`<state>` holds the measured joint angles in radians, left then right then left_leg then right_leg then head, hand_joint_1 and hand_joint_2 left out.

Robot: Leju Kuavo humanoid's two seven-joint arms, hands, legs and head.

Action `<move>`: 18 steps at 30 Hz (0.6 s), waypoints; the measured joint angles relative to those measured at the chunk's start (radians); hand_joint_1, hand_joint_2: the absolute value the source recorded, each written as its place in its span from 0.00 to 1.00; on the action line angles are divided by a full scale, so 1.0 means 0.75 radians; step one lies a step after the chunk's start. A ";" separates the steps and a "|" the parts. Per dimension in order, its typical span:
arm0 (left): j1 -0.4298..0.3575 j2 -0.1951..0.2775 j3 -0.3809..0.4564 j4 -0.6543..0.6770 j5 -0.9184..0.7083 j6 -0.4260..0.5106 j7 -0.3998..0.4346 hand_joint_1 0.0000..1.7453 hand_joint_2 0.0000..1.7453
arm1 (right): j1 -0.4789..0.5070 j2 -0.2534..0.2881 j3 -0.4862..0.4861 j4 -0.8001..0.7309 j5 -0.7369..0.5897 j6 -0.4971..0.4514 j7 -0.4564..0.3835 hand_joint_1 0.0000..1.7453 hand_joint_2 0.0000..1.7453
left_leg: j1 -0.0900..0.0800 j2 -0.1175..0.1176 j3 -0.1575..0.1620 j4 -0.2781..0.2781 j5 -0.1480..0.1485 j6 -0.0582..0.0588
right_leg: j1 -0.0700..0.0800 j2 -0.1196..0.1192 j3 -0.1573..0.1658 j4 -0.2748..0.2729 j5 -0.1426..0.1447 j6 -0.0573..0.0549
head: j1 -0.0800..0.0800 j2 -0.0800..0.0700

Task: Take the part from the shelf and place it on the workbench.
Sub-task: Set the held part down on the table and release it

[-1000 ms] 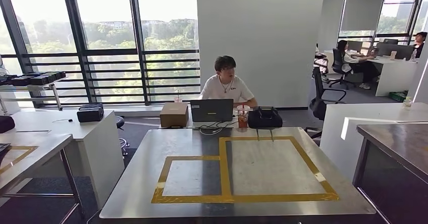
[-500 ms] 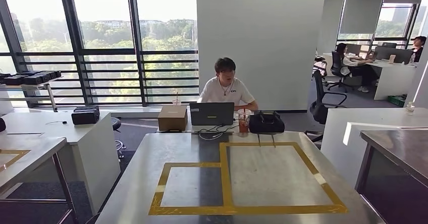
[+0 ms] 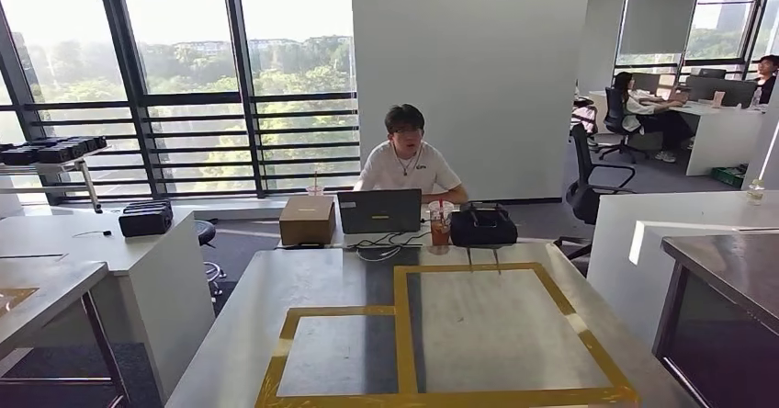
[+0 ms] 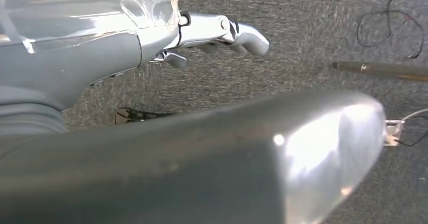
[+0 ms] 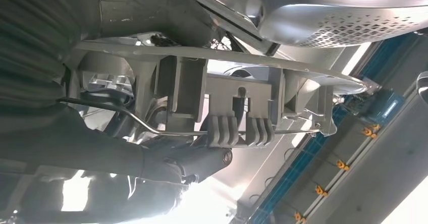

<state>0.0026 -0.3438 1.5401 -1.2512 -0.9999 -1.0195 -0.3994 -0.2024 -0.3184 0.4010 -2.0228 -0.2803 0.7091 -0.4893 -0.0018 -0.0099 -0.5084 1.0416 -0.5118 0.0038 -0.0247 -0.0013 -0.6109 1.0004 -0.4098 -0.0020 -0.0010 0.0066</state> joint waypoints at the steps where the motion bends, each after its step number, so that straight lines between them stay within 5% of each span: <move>1: -0.003 0.000 0.001 -0.001 -0.006 0.004 -0.005 0.00 0.00 | 0.005 -0.001 -0.006 -0.004 0.006 0.000 -0.001 1.00 1.00 | 0.003 0.002 -0.039 0.066 -0.008 -0.006 | -0.001 0.002 0.010 -0.001 -0.005 -0.007 | -0.002 0.000; 4: -0.006 0.000 0.001 0.000 -0.021 0.017 -0.019 0.00 0.00 | 0.021 0.000 -0.019 -0.014 0.018 -0.001 -0.005 1.00 1.00 | 0.010 0.007 -0.208 0.306 -0.103 -0.023 | 0.005 0.005 0.029 -0.002 -0.028 -0.022 | -0.005 0.000; 6: -0.006 0.000 0.001 0.001 -0.027 0.020 -0.024 0.00 0.00 | 0.033 0.001 -0.025 -0.019 0.024 -0.001 -0.004 1.00 1.00 | 0.010 0.008 -0.261 0.330 -0.122 -0.020 | 0.013 0.010 0.048 -0.002 -0.045 -0.025 | -0.007 0.000; 8: -0.006 0.000 0.001 0.001 -0.032 0.020 -0.029 0.00 0.00 | 0.040 0.003 -0.033 -0.026 0.029 -0.001 -0.001 1.00 1.00 | 0.001 0.010 -0.225 0.189 -0.021 0.006 | 0.025 0.013 0.073 -0.003 -0.061 -0.028 | -0.010 0.000; 10: -0.007 0.004 0.001 -0.004 -0.037 0.022 -0.035 0.00 0.00 | 0.042 0.006 -0.039 -0.034 0.035 -0.001 0.004 1.00 1.00 | -0.021 0.004 -0.165 0.025 0.078 0.051 | 0.036 0.016 0.092 -0.006 -0.076 -0.026 | -0.010 0.000; 12: -0.011 0.008 0.001 -0.009 -0.038 0.023 -0.042 0.00 0.00 | 0.048 0.010 -0.042 -0.042 0.040 -0.001 0.008 1.00 1.00 | -0.038 -0.006 -0.139 -0.043 0.096 0.082 | 0.040 0.018 0.101 -0.006 -0.080 -0.015 | -0.010 0.000; 15: -0.014 0.004 0.001 -0.009 -0.041 0.023 -0.045 0.00 0.00 | 0.060 0.011 -0.051 -0.053 0.045 -0.001 0.014 1.00 1.00 | -0.030 -0.006 -0.096 -0.079 0.110 0.102 | 0.043 0.017 0.104 0.032 -0.080 0.006 | -0.012 0.000; 18: -0.018 -0.002 -0.001 -0.005 -0.053 0.023 -0.047 0.00 0.00 | 0.062 0.010 -0.060 -0.059 0.052 -0.002 0.020 1.00 1.00 | -0.020 -0.001 -0.061 -0.089 0.114 0.104 | 0.038 0.014 0.020 0.201 -0.170 0.002 | -0.008 -0.001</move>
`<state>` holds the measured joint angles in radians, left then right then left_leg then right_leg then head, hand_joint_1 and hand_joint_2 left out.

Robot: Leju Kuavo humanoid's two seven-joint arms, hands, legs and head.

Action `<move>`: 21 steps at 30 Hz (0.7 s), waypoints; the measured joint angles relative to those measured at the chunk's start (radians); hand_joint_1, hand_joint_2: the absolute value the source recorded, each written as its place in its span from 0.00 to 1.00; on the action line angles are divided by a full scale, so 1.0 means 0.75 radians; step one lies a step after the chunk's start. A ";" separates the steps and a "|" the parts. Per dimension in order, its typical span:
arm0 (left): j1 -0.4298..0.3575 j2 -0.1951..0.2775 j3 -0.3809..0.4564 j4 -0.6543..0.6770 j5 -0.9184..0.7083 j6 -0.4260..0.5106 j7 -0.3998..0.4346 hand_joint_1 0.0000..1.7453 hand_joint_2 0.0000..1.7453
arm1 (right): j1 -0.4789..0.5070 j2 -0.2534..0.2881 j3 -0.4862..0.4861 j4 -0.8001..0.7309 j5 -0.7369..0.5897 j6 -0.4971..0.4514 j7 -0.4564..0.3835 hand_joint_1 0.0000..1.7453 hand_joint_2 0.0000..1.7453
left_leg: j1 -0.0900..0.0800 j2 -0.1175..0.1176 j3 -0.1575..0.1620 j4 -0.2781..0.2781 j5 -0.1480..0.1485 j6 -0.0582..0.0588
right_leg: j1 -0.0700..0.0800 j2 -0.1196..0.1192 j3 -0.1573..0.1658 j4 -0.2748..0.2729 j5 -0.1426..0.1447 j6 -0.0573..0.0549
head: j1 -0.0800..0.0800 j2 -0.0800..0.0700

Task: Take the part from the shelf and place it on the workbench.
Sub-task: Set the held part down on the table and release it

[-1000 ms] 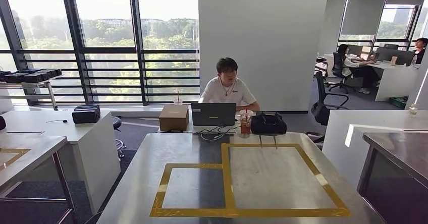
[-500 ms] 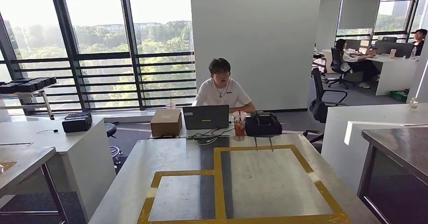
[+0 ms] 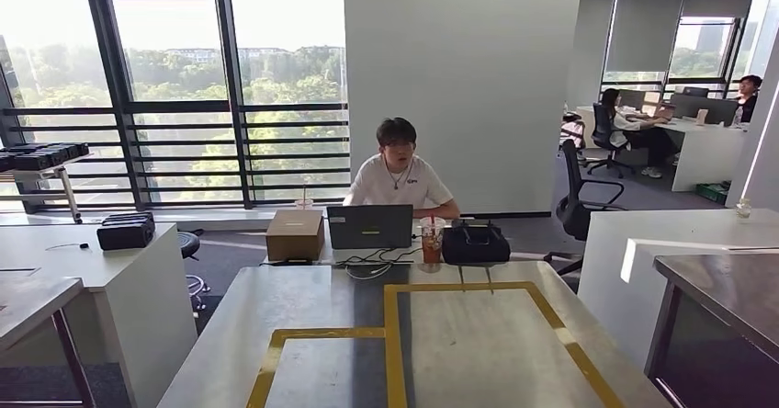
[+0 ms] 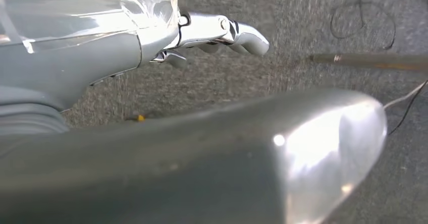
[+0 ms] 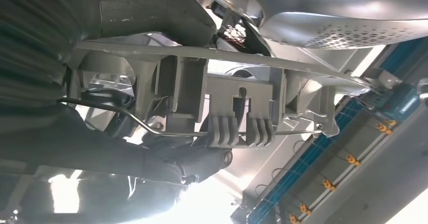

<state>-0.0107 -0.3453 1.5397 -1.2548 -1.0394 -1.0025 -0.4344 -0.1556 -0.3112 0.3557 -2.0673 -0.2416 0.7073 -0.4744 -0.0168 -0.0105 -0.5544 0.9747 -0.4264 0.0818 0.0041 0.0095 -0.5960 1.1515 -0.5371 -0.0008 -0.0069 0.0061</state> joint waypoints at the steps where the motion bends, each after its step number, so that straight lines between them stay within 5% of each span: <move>1: 0.000 -0.001 -0.001 0.003 -0.005 0.000 0.000 0.00 0.00 | 0.003 0.000 -0.002 0.000 0.002 -0.001 0.001 1.00 1.00 | 0.001 0.000 0.001 0.001 -0.003 -0.003 | -0.007 -0.001 -0.053 0.084 -0.032 0.001 | 0.002 0.000; 3: 0.000 -0.001 -0.002 0.012 -0.014 0.000 -0.001 0.00 0.00 | 0.013 0.000 -0.003 0.000 0.007 -0.001 0.002 1.00 1.00 | 0.004 -0.003 0.006 0.002 -0.013 -0.013 | -0.022 -0.002 -0.122 0.162 -0.046 0.025 | 0.003 0.000; 6: 0.000 -0.001 -0.008 0.028 -0.021 0.003 -0.004 0.00 0.00 | 0.019 -0.002 -0.007 0.001 0.011 -0.002 0.002 1.00 1.00 | 0.014 -0.008 0.025 0.012 -0.040 -0.040 | -0.042 -0.006 -0.055 -0.053 0.080 0.080 | 0.005 0.001; 8: 0.000 0.000 -0.011 0.035 -0.022 0.010 -0.007 0.00 0.00 | 0.019 -0.002 -0.008 0.004 0.011 -0.001 0.002 1.00 1.00 | 0.016 -0.009 0.031 0.026 -0.062 -0.062 | -0.043 -0.012 -0.007 -0.176 0.117 0.068 | 0.006 0.000; 10: -0.001 0.001 -0.012 0.043 -0.022 0.019 -0.012 0.00 0.00 | 0.018 0.000 -0.007 0.008 0.012 0.000 0.003 1.00 1.00 | 0.014 -0.009 0.035 0.039 -0.075 -0.079 | -0.038 -0.015 0.000 -0.187 0.111 0.030 | 0.004 0.000; 13: -0.003 0.005 -0.011 0.060 -0.018 0.026 -0.022 0.00 0.00 | 0.009 0.006 -0.001 0.016 0.011 0.005 0.012 1.00 1.00 | 0.021 -0.001 0.008 0.101 -0.092 -0.096 | -0.045 -0.012 0.021 -0.187 0.119 0.001 | -0.001 0.001; 18: -0.007 0.006 -0.011 0.086 -0.014 0.027 -0.037 0.00 0.00 | -0.024 0.021 0.020 0.035 -0.009 0.012 0.036 1.00 1.00 | 0.034 0.011 -0.222 0.423 -0.196 -0.119 | -0.034 -0.010 0.051 -0.188 0.087 -0.017 | -0.007 0.001; 19: -0.007 0.006 -0.011 0.090 -0.013 0.027 -0.038 0.00 0.00 | -0.030 0.023 0.025 0.040 -0.013 0.013 0.042 1.00 1.00 | 0.033 0.012 -0.231 0.402 -0.170 -0.114 | -0.030 -0.009 0.061 -0.188 0.079 -0.017 | -0.007 0.001; 21: -0.007 0.005 -0.008 0.092 -0.012 0.027 -0.038 0.00 0.00 | -0.048 0.024 0.036 0.050 -0.025 0.013 0.052 1.00 1.00 | 0.023 0.012 -0.180 0.237 -0.053 -0.088 | -0.022 -0.008 0.087 -0.190 0.061 -0.018 | -0.008 0.000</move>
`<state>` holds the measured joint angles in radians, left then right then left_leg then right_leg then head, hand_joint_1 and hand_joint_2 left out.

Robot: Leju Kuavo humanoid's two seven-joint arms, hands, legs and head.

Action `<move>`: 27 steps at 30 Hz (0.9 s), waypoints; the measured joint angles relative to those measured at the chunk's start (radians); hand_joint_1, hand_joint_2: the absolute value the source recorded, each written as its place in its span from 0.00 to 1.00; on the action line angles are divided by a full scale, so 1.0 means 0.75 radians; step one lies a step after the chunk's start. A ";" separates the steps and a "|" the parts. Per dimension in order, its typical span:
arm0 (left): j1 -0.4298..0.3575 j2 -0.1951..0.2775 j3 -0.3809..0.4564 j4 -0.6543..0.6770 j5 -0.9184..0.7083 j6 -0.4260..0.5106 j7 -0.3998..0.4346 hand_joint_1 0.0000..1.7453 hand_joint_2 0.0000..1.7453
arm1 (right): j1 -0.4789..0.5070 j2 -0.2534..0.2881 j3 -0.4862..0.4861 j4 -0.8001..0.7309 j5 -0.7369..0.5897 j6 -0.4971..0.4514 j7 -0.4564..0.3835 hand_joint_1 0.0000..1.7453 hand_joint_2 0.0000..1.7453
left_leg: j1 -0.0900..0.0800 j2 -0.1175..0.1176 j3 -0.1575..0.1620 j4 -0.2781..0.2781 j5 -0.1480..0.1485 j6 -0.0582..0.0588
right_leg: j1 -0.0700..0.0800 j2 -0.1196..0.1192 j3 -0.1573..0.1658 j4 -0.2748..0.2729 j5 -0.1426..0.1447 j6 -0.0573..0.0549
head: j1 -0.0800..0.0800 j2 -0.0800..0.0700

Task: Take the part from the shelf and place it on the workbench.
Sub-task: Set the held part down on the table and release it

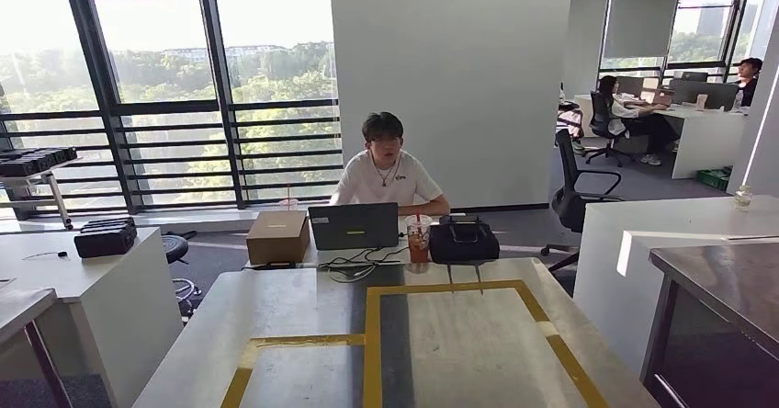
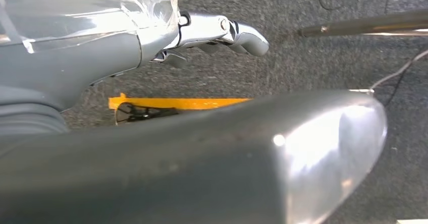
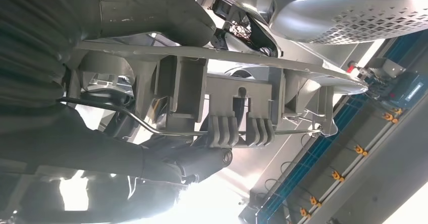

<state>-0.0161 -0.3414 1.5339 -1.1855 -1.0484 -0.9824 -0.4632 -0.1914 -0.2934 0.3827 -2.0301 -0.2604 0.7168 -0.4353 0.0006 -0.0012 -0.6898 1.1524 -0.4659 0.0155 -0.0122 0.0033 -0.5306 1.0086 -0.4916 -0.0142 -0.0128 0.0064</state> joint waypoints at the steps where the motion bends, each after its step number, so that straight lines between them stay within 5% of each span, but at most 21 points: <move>1: -0.001 0.001 0.003 -0.001 0.002 -0.001 0.002 0.00 0.00 | -0.012 0.002 0.007 0.004 -0.009 0.000 0.007 1.00 1.00 | -0.008 0.000 0.031 -0.079 0.042 0.017 | 0.004 0.000 0.012 -0.004 -0.008 0.001 | 0.001 0.000; 3: -0.002 0.003 0.010 -0.004 0.011 -0.003 0.009 0.00 0.00 | -0.032 0.007 0.022 0.011 -0.026 -0.001 0.021 1.00 1.00 | -0.025 0.000 0.068 -0.173 0.064 0.047 | 0.006 0.001 0.031 -0.012 -0.016 0.010 | 0.001 0.000; 7: 0.004 0.002 0.017 -0.008 0.036 -0.009 0.027 0.00 0.00 | -0.055 0.015 0.047 0.018 -0.042 -0.005 0.045 1.00 1.00 | -0.028 -0.005 0.131 -0.230 0.072 0.076 | 0.008 -0.002 0.040 0.031 -0.015 0.036 | -0.001 0.000; 10: 0.003 -0.005 0.020 -0.008 0.043 -0.012 0.034 0.00 0.00 | -0.073 0.015 0.060 0.022 -0.049 -0.009 0.050 1.00 1.00 | -0.021 -0.006 0.160 -0.242 0.071 0.079 | 0.004 -0.003 -0.085 0.236 -0.095 0.029 | 0.002 0.000; 12: 0.004 -0.006 0.021 -0.007 0.043 -0.013 0.036 0.00 0.00 | -0.073 0.015 0.067 0.026 -0.049 -0.010 0.051 1.00 1.00 | -0.020 -0.010 0.166 -0.241 0.060 0.075 | -0.003 -0.003 -0.181 0.349 -0.135 0.038 | 0.004 0.000; 14: 0.005 -0.007 0.021 -0.006 0.043 -0.016 0.037 0.00 0.00 | -0.073 0.014 0.074 0.029 -0.049 -0.011 0.054 1.00 1.00 | -0.017 -0.018 0.182 -0.237 0.043 0.065 | -0.014 -0.004 -0.188 0.282 -0.084 0.069 | 0.005 0.000; 16: 0.006 -0.006 0.021 -0.006 0.042 -0.022 0.038 0.00 0.00 | -0.074 0.014 0.079 0.031 -0.050 -0.014 0.059 1.00 1.00 | -0.014 -0.023 0.202 -0.226 0.019 0.047 | -0.022 -0.006 -0.131 0.100 0.023 0.099 | 0.006 0.000; 18: 0.006 -0.005 0.022 -0.006 0.041 -0.027 0.038 0.00 0.00 | -0.076 0.016 0.085 0.031 -0.053 -0.016 0.065 1.00 1.00 | -0.016 -0.023 0.205 -0.214 -0.005 0.028 | -0.021 -0.011 -0.097 0.004 0.064 0.079 | 0.006 0.000; 20: 0.007 -0.005 0.022 -0.006 0.037 -0.029 0.034 0.00 0.00 | -0.077 0.016 0.089 0.031 -0.056 -0.019 0.072 1.00 1.00 | -0.018 -0.020 0.207 -0.202 -0.016 0.013 | -0.018 -0.010 -0.091 -0.001 0.060 0.041 | 0.004 -0.001; 22: 0.007 -0.004 0.022 -0.006 0.030 -0.029 0.028 0.00 0.00 | -0.077 0.016 0.091 0.027 -0.052 -0.024 0.077 1.00 1.00 | -0.013 -0.016 0.199 -0.166 -0.026 0.000 | -0.024 -0.005 -0.073 -0.004 0.064 0.025 | 0.003 0.000; 24: 0.007 -0.003 0.022 -0.007 0.025 -0.029 0.020 0.00 0.00 | -0.067 0.017 0.098 0.017 -0.011 -0.034 0.059 1.00 1.00 | -0.004 -0.010 0.133 -0.049 -0.064 -0.016 | -0.028 -0.004 -0.053 -0.007 0.054 0.013 | 0.001 0.000; 27: 0.010 -0.004 0.022 -0.006 0.021 -0.029 0.012 0.00 0.00 | -0.006 0.016 0.135 -0.002 0.116 -0.069 -0.019 1.00 1.00 | 0.011 -0.004 -0.022 0.178 -0.149 -0.034 | -0.028 -0.004 -0.032 -0.007 0.029 0.007 | -0.002 0.000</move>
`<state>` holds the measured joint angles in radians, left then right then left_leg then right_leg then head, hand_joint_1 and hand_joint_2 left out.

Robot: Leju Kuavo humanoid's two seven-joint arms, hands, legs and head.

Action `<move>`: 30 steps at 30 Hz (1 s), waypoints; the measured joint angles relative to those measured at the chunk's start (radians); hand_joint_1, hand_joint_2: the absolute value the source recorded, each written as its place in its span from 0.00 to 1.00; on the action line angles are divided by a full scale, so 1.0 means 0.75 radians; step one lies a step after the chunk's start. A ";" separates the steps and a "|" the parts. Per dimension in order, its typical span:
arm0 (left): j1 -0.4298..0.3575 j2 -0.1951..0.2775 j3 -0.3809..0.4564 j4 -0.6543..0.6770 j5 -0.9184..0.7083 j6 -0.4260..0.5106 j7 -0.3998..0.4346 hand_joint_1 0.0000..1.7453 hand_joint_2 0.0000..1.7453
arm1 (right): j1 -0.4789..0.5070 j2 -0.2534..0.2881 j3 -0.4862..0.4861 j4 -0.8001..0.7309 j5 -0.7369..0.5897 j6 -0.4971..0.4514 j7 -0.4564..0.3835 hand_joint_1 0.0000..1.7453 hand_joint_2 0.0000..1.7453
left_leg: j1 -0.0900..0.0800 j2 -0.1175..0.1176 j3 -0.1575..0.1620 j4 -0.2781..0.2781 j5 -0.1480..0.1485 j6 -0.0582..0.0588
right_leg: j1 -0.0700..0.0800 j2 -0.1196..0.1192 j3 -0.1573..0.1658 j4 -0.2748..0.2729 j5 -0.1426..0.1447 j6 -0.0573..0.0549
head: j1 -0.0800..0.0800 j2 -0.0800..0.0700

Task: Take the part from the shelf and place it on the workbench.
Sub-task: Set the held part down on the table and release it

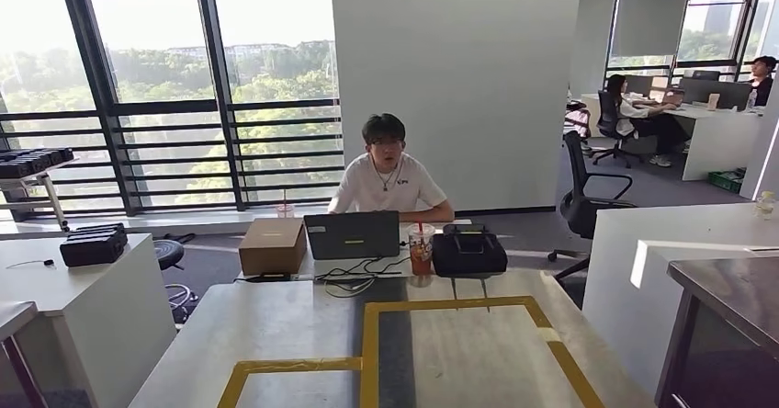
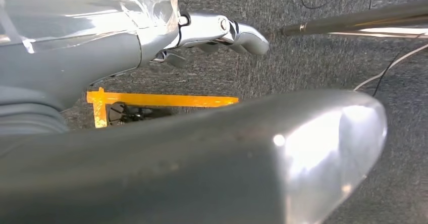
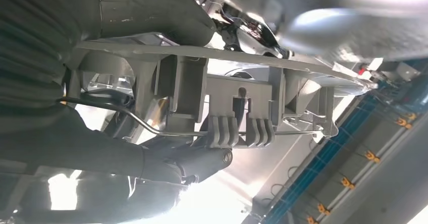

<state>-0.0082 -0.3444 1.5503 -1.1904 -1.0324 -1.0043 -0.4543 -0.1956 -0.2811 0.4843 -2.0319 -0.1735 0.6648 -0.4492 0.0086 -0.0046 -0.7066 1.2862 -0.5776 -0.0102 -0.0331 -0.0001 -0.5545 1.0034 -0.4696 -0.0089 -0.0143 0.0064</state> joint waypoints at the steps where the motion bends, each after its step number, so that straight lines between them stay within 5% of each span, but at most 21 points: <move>1: 0.002 0.000 0.000 0.000 -0.002 0.000 -0.002 0.00 0.00 | 0.022 -0.002 0.018 -0.003 0.032 -0.011 -0.022 1.00 1.00 | 0.003 0.001 -0.024 0.012 0.004 -0.002 | 0.000 0.001 0.010 0.000 -0.009 0.001 | -0.001 0.000; 5: 0.005 0.001 0.000 0.000 -0.008 -0.001 -0.010 0.00 0.00 | 0.058 -0.010 0.061 -0.017 0.061 -0.034 -0.053 1.00 1.00 | 0.001 0.005 0.064 -0.279 0.194 0.016 | 0.002 0.006 0.061 -0.003 -0.049 0.016 | -0.002 0.000; 10: 0.009 0.000 0.000 -0.001 -0.033 -0.009 -0.031 0.00 0.00 | 0.063 -0.030 0.074 -0.036 0.076 -0.077 -0.057 1.00 1.00 | -0.009 0.002 0.139 -0.381 0.198 0.062 | 0.009 0.009 0.106 0.009 -0.059 0.064 | -0.002 0.000; 12: 0.007 -0.002 0.000 -0.002 -0.035 -0.010 -0.037 0.00 0.00 | 0.060 -0.040 0.073 -0.045 0.109 -0.108 -0.065 1.00 1.00 | -0.008 0.002 0.170 -0.388 0.209 0.078 | 0.009 0.006 0.067 0.091 -0.096 0.058 | 0.002 0.000; 16: 0.006 -0.003 0.000 0.002 -0.027 -0.013 -0.041 0.00 0.00 | 0.057 -0.057 0.023 -0.069 0.157 -0.170 -0.090 1.00 1.00 | -0.027 -0.004 0.177 -0.387 0.193 0.095 | 0.017 0.006 -0.127 0.347 -0.197 0.039 | 0.004 0.000; 20: 0.006 -0.003 -0.001 0.005 -0.039 -0.014 -0.057 0.00 0.00 | 0.032 -0.058 -0.073 -0.115 0.164 -0.185 -0.094 1.00 1.00 | -0.041 -0.014 0.201 -0.386 0.173 0.098 | 0.029 0.006 -0.092 0.120 -0.041 0.065 | 0.005 0.000; 23: 0.006 -0.003 -0.001 0.005 -0.042 -0.014 -0.060 0.00 0.00 | 0.023 -0.057 -0.091 -0.124 0.162 -0.185 -0.092 1.00 1.00 | -0.042 -0.015 0.204 -0.386 0.170 0.097 | 0.032 0.005 -0.074 0.065 -0.006 0.067 | 0.006 0.000; 25: 0.005 -0.003 -0.001 0.009 -0.049 -0.014 -0.066 0.00 0.00 | 0.007 -0.056 -0.129 -0.142 0.161 -0.185 -0.086 1.00 1.00 | -0.045 -0.016 0.206 -0.384 0.165 0.093 | 0.038 0.005 -0.066 0.027 0.012 0.047 | 0.006 0.000; 27: 0.003 -0.002 -0.002 0.013 -0.066 -0.012 -0.083 0.00 0.00 | -0.029 -0.052 -0.236 -0.187 0.177 -0.191 -0.064 1.00 1.00 | -0.048 -0.018 0.202 -0.361 0.153 0.074 | 0.036 0.004 -0.043 -0.009 0.033 0.009 | 0.006 0.000; 30: 0.001 -0.001 -0.002 0.014 -0.070 -0.008 -0.093 0.00 0.00 | -0.055 -0.056 -0.368 -0.217 0.200 -0.199 -0.057 1.00 1.00 | -0.031 -0.011 0.131 -0.208 0.067 0.033 | 0.027 0.002 -0.018 -0.020 0.040 -0.013 | 0.001 0.000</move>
<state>-0.0077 -0.3450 1.5492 -1.1798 -1.0846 -1.0106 -0.5243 -0.2366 -0.3231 0.2084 -2.1950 -0.0235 0.5156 -0.4917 -0.0145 -0.0131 -0.6087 1.1301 -0.5274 0.0148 -0.0131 0.0014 -0.5682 0.9887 -0.4394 -0.0189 -0.0134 0.0065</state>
